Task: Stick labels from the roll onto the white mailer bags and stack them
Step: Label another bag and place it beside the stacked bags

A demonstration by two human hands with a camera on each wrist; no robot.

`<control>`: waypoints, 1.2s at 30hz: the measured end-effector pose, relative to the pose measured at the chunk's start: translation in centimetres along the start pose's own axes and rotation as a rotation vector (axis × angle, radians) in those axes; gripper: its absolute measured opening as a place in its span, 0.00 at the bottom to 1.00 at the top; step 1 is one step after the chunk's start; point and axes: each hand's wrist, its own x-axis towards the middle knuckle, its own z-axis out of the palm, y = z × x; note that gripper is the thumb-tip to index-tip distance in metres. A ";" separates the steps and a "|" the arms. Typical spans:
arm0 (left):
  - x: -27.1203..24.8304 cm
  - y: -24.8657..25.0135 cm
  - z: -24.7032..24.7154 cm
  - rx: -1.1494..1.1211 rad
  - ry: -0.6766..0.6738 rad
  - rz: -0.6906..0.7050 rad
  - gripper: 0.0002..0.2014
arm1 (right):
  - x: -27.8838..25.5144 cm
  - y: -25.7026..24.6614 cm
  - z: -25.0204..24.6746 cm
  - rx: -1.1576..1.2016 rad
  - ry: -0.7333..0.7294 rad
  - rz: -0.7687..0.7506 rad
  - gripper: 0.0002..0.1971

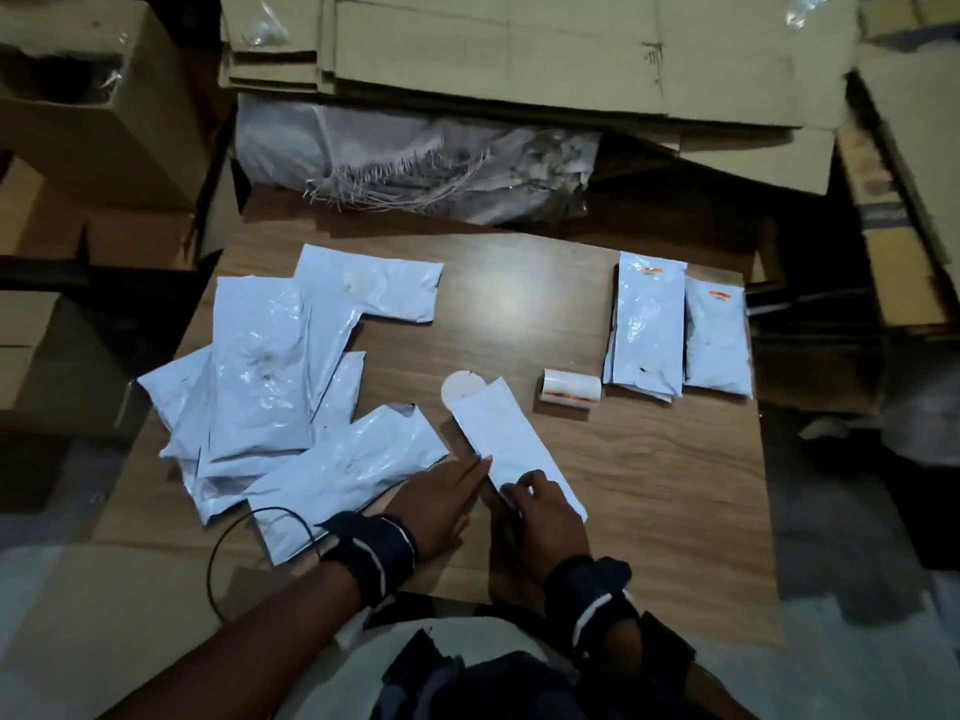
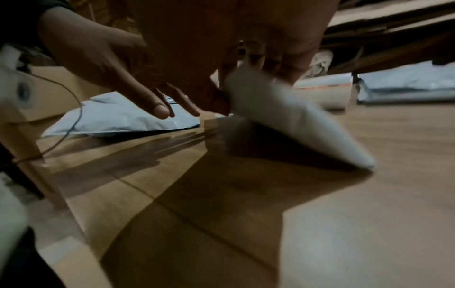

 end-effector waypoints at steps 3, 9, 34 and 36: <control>0.2 0.4 -0.1 0.080 -0.041 -0.056 0.43 | -0.1 -0.6 0.8 0.143 -0.008 -0.063 0.18; 1.9 1.3 -0.3 0.058 0.003 -0.173 0.44 | 2.1 2.9 0.5 0.182 0.210 0.180 0.25; 7.9 0.3 0.4 0.199 -0.215 -0.239 0.82 | 7.9 4.4 -0.1 -0.279 -0.382 -0.222 0.67; 7.9 0.1 0.5 0.205 -0.219 -0.228 0.81 | 7.9 4.2 0.2 -0.298 -0.388 -0.198 0.67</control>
